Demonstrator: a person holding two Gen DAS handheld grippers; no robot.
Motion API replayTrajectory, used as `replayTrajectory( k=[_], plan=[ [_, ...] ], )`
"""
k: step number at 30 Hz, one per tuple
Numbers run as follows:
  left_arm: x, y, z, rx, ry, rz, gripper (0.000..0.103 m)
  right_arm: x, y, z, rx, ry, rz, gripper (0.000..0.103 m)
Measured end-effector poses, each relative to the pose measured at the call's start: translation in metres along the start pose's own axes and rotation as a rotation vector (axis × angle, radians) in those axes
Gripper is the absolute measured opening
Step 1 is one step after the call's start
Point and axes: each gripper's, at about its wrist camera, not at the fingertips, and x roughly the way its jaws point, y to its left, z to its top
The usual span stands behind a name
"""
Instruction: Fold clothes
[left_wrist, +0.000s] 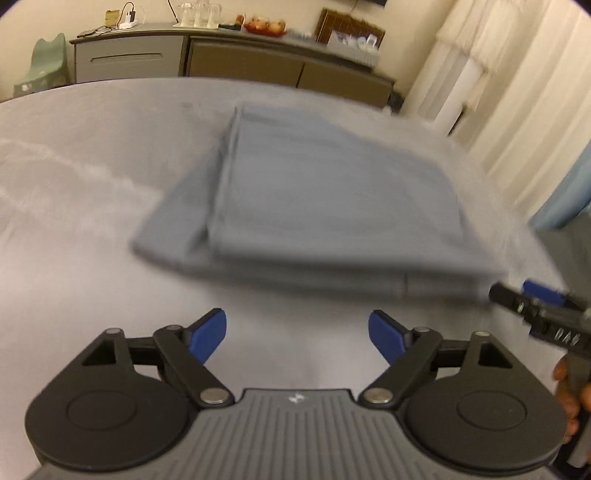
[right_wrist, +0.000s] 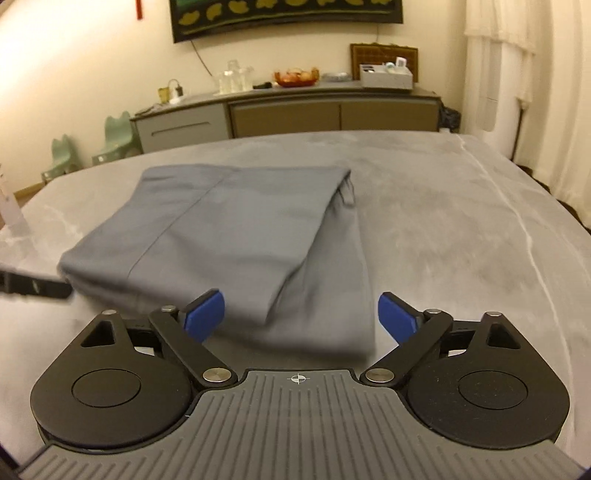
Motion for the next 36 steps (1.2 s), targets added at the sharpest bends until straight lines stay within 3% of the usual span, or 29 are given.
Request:
replayTrajectory(
  k=[10, 19, 29, 34, 36],
  plan=[
    [-0.032, -0.036, -0.056, 0.066, -0.030, 0.093, 0.102, -0.037, 0.019, -0.034, 0.001, 0.028, -0.031, 0.099],
    [-0.048, -0.040, -0.065, 0.065, -0.036, 0.129, 0.103, -0.054, 0.034, -0.041, -0.036, -0.006, -0.032, 0.101],
    [-0.046, -0.049, -0.067, 0.029, -0.022, 0.068, 0.103, -0.062, 0.029, -0.045, -0.034, -0.013, -0.036, 0.101],
    [-0.058, -0.049, -0.069, -0.040, -0.095, -0.052, 0.103, -0.064, 0.028, -0.045, -0.032, -0.018, -0.029, 0.101],
    [-0.059, -0.053, -0.069, -0.026, -0.102, -0.042, 0.103, -0.064, 0.029, -0.045, -0.031, -0.020, -0.029, 0.101]
  ],
)
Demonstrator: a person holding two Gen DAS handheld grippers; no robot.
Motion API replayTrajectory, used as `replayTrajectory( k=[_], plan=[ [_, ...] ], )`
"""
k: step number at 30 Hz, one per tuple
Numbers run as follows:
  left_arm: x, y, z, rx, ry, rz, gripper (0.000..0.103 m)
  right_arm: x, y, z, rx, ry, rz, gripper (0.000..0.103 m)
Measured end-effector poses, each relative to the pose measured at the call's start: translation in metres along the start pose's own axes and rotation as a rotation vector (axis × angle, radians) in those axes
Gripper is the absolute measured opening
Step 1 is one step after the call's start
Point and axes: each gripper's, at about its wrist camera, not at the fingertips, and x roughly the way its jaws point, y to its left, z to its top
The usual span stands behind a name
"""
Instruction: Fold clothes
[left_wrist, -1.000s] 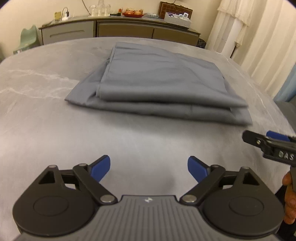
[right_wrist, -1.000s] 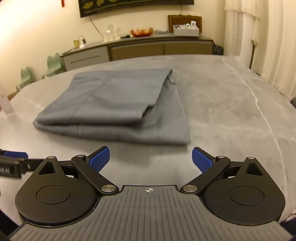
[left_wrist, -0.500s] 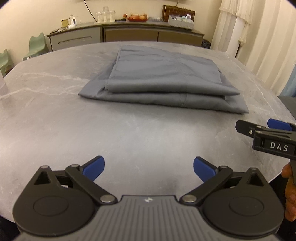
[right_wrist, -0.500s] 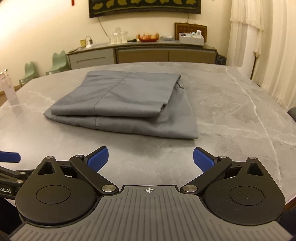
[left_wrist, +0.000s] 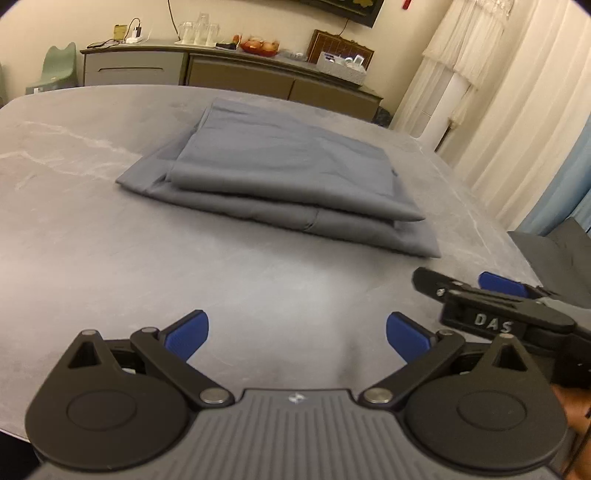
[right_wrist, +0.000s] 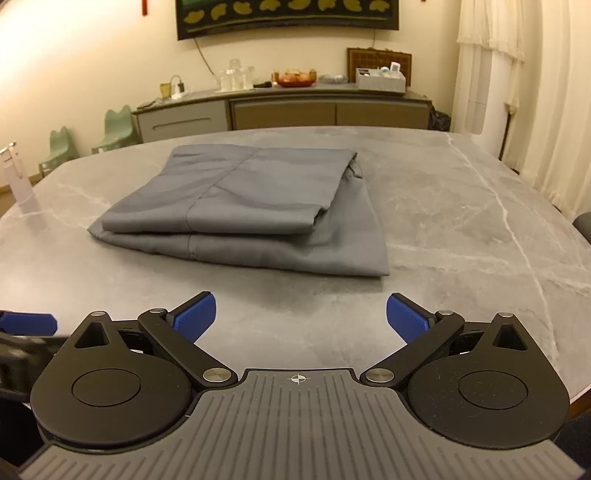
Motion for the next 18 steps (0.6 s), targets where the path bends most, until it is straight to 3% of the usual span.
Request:
replayTrajectory(
  k=[13, 18],
  plan=[
    [0.0064, -0.0063, -0.0022, 0.061, 0.015, 0.131, 0.103, -0.0017, -0.0002, -0.0017, 0.003, 0.005, 0.005, 0.101],
    [0.0048, -0.0039, -0.0017, 0.073, 0.012, 0.136, 0.103, -0.0018, -0.0001, -0.0018, 0.004, 0.006, 0.004, 0.101]
  ],
)
